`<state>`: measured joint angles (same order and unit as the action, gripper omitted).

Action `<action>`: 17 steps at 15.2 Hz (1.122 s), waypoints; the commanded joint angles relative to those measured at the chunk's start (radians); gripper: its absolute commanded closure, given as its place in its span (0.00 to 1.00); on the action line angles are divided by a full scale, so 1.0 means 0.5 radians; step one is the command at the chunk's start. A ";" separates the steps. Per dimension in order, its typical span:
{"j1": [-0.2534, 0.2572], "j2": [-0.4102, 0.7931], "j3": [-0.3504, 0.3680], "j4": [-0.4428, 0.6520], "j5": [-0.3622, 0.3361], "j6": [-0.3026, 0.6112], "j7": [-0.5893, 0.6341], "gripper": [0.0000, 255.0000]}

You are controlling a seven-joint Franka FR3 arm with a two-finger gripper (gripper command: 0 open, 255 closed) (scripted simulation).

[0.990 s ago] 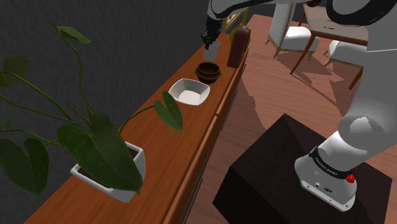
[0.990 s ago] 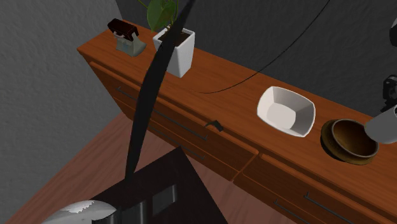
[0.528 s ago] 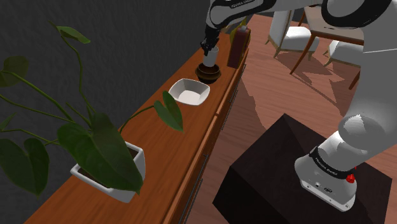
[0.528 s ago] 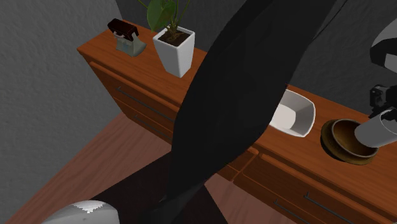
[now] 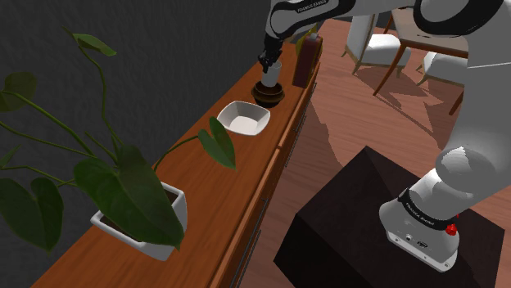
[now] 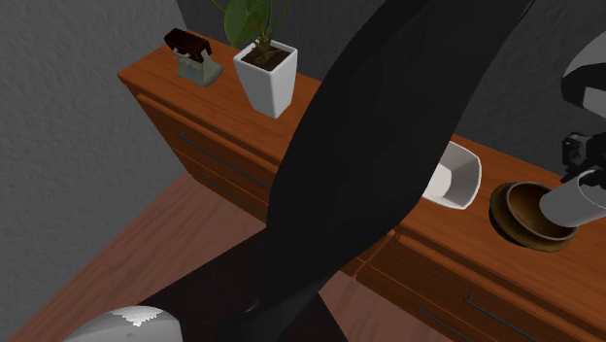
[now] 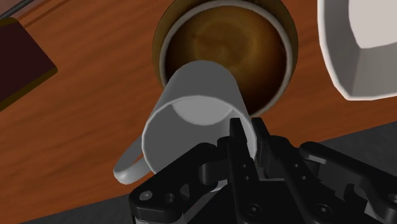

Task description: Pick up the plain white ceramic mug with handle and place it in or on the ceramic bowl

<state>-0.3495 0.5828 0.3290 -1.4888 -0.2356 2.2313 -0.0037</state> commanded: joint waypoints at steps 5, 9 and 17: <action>0.000 0.000 0.000 0.000 0.000 0.000 0.000 0.00; -0.021 -0.120 0.027 0.011 0.041 -0.127 -0.023 0.00; -0.026 -0.149 0.033 0.019 0.052 -0.163 -0.029 0.00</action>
<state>-0.3626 0.5082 0.3454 -1.4795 -0.2097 2.1502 -0.0179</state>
